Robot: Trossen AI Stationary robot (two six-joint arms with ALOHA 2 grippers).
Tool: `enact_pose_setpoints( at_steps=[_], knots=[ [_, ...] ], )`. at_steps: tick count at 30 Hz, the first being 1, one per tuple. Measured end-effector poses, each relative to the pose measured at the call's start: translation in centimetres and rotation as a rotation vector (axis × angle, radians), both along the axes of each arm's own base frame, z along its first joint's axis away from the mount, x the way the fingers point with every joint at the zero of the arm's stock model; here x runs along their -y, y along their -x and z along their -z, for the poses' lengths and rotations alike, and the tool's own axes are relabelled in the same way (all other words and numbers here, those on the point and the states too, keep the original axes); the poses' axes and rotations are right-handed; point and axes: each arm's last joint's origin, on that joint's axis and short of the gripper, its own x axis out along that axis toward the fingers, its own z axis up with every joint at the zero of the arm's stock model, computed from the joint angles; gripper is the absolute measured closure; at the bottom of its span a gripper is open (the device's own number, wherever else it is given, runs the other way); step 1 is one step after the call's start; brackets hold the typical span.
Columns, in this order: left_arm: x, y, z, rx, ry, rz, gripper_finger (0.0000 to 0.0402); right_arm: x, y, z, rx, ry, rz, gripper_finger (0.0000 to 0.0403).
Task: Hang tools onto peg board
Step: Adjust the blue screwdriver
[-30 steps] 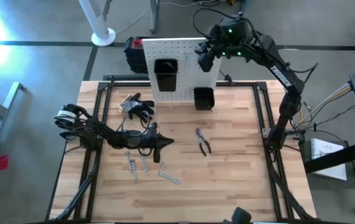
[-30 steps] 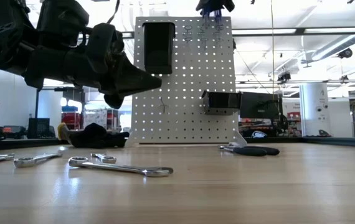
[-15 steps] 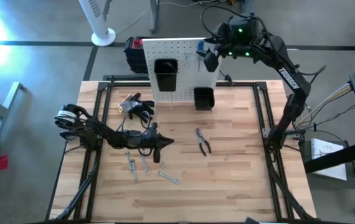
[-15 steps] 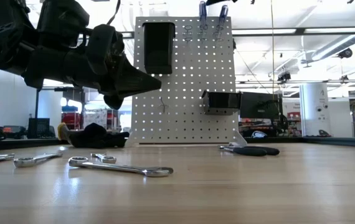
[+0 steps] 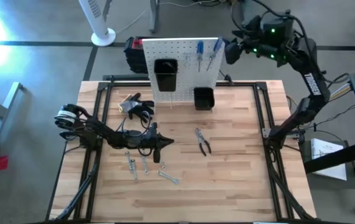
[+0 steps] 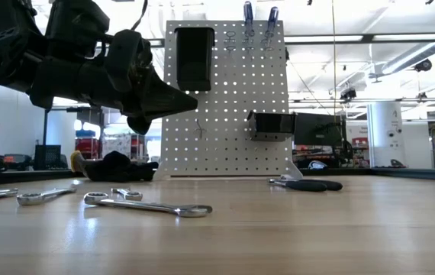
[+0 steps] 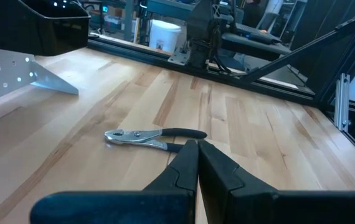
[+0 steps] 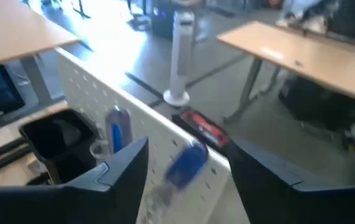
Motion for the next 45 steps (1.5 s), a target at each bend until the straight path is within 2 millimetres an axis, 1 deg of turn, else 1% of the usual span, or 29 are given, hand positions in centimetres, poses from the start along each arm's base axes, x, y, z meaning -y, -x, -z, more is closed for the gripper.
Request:
enact_pose_setpoints(
  at_steps=[3,6,10,15,20,24,33,40,45],
  knots=[
    [0.0,0.0,0.0,0.0,-0.003,-0.001,0.0402,0.3,-0.3,0.6,-0.029,-0.031,0.024,0.0214],
    [0.0,0.0,0.0,0.004,-0.005,-0.005,0.0402,0.9,-1.4,1.2,-0.054,-0.034,0.029,0.0234],
    [0.0,0.0,-0.2,0.016,-0.001,-0.006,0.0402,2.5,-2.3,2.2,-0.106,-0.035,0.049,0.026],
    [0.1,0.0,-0.2,0.017,0.007,-0.004,0.0402,4.2,-2.3,2.8,-0.106,-0.073,0.059,0.0293],
    [0.1,0.0,-0.2,0.017,0.007,-0.003,0.0402,5.3,-2.5,3.0,-0.066,-0.11,0.008,0.0318],
    [0.1,0.0,-0.2,0.017,0.007,-0.003,0.0402,5.2,-2.9,2.9,-0.046,-0.109,-0.06,0.0327],
    [0.1,0.0,-0.2,0.017,0.003,-0.004,0.0402,4.8,-3.0,3.0,-0.047,-0.143,-0.103,0.0327],
    [0.1,0.0,-0.2,0.017,0.001,-0.004,0.0402,3.7,-3.8,3.1,-0.056,-0.142,-0.171,0.0333],
    [0.1,0.0,-0.2,0.017,0.0,-0.004,0.0402,3.6,-3.9,3.1,-0.059,-0.139,-0.173,0.0331]
  ],
)
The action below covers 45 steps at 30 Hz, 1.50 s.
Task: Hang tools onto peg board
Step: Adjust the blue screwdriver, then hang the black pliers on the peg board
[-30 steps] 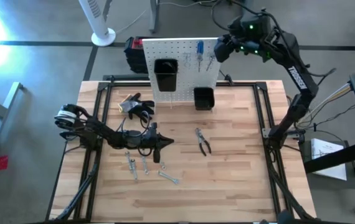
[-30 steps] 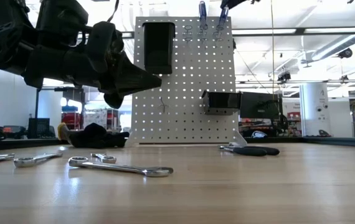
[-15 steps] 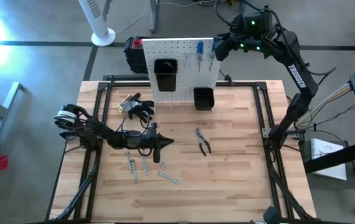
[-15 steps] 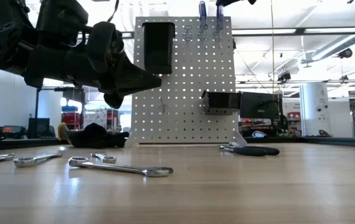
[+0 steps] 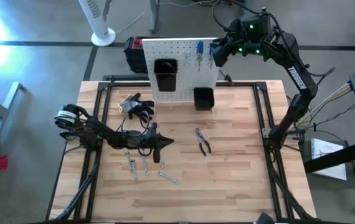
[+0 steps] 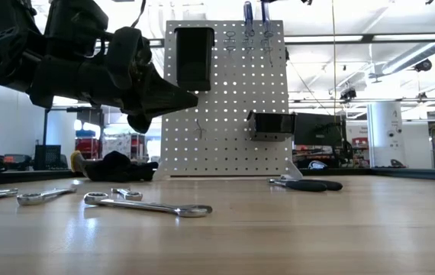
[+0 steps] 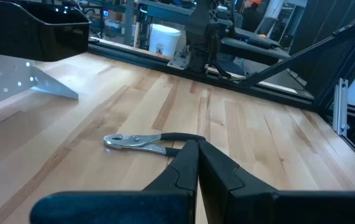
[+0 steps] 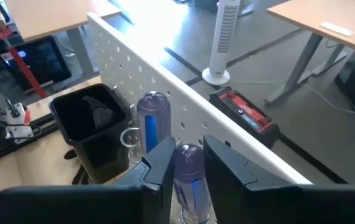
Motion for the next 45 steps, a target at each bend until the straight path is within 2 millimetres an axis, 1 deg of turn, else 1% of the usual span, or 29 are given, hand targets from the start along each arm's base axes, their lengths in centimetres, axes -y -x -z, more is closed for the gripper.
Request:
enact_pose_setpoints(
  at_steps=[4,7,10,17,22,27,31,33,36,39,42,45],
  knots=[
    [0.0,0.0,0.0,0.0,0.0,0.0,0.0402,0.0,0.1,0.0,0.0,0.001,0.001,0.0337],
    [0.0,0.0,0.0,0.0,0.002,0.0,0.0401,0.0,0.1,-0.1,0.001,0.001,0.005,0.0335],
    [0.0,0.0,0.0,0.0,0.002,0.0,0.0401,0.0,0.2,-0.1,0.015,-0.01,0.019,0.0318],
    [0.0,0.0,0.0,0.0,0.003,0.0,0.0401,-0.2,0.6,-0.3,0.01,-0.003,0.046,0.0261],
    [0.0,0.0,0.0,0.0,0.003,0.0,0.0401,-0.9,1.7,-1.4,0.057,0.038,0.043,0.0233],
    [0.0,0.0,0.0,0.0,0.004,0.0,0.0401,-1.5,2.5,-2.5,0.117,0.074,0.042,0.022],
    [0.0,0.0,-0.1,0.005,0.014,-0.001,0.0402,-2.6,4.2,-3.8,0.172,0.099,0.043,0.0222],
    [0.0,0.0,-0.1,0.008,0.021,-0.002,0.0401,-3.2,4.6,-3.9,0.165,0.094,0.032,0.0227],
    [0.0,0.1,-0.3,0.004,0.022,-0.002,0.0401,-4.3,5.2,-3.4,0.094,0.053,0.005,0.0239],
    [0.0,0.3,-0.2,-0.004,0.021,-0.001,0.0401,-5.5,5.7,-3.1,0.045,0.051,0.009,0.0257],
    [0.0,0.6,-0.1,-0.012,0.02,-0.001,0.0401,-6.7,5.8,-2.7,0.018,0.056,0.007,0.0276],
    [-0.1,1.0,-0.2,-0.007,0.021,-0.001,0.0401,-7.8,5.8,-1.8,-0.008,0.041,-0.006,0.0296]
  ],
)
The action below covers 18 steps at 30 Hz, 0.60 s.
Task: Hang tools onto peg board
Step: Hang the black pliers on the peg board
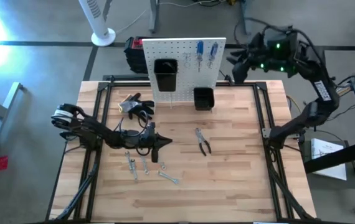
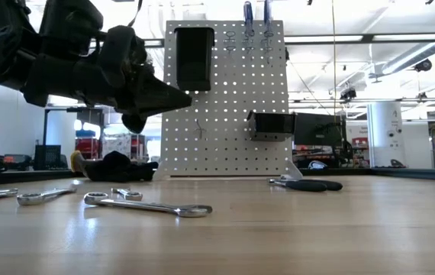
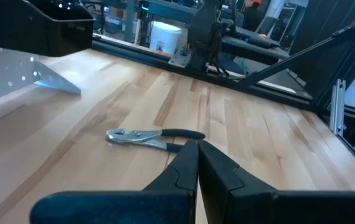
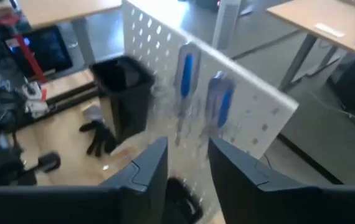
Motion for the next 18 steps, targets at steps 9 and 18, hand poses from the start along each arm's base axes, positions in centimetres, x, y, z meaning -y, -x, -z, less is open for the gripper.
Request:
enact_pose_setpoints(
  at_steps=[9,18],
  knots=[
    [-0.3,2.1,-1.0,0.026,0.005,0.0,0.0402,-2.1,0.0,4.9,-0.033,-0.036,-0.031,0.0351],
    [-0.4,4.6,0.0,-0.293,0.158,0.033,0.0401,-5.2,-0.1,11.3,0.008,-0.106,-0.137,0.0388]
  ],
)
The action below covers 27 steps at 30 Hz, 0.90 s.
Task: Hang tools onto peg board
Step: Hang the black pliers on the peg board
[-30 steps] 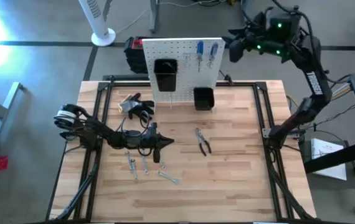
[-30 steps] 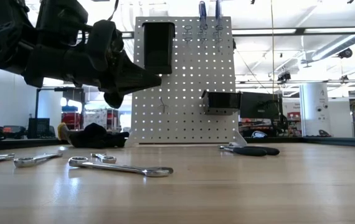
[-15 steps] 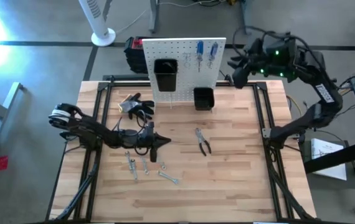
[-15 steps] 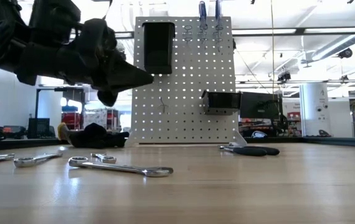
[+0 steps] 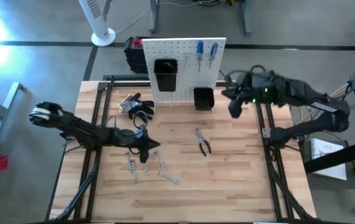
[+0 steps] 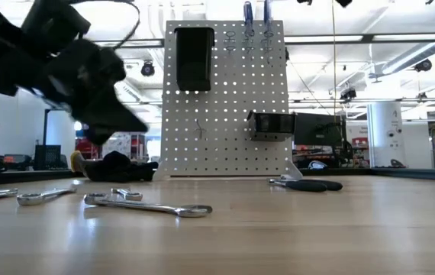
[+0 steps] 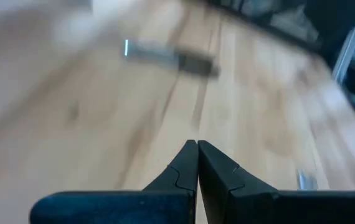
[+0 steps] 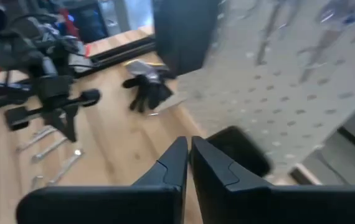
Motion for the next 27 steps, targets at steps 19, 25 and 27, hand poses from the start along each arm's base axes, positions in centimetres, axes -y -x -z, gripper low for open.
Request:
enact_pose_setpoints(
  at_steps=[19,25,27],
  knots=[
    [1.8,-3.9,-6.5,-0.455,-0.291,0.32,0.036,-3.1,-4.0,16.9,-0.065,-0.212,-0.17,0.0389],
    [1.4,-5.8,-6.3,-0.569,-0.457,0.116,0.0328,-4.0,-3.7,21.3,-0.094,-0.343,-0.075,0.0389],
    [1.2,-5.8,-5.7,-0.643,-0.532,0.055,0.0325,-4.1,-3.7,22.4,-0.107,-0.361,-0.022,0.0389]
  ],
)
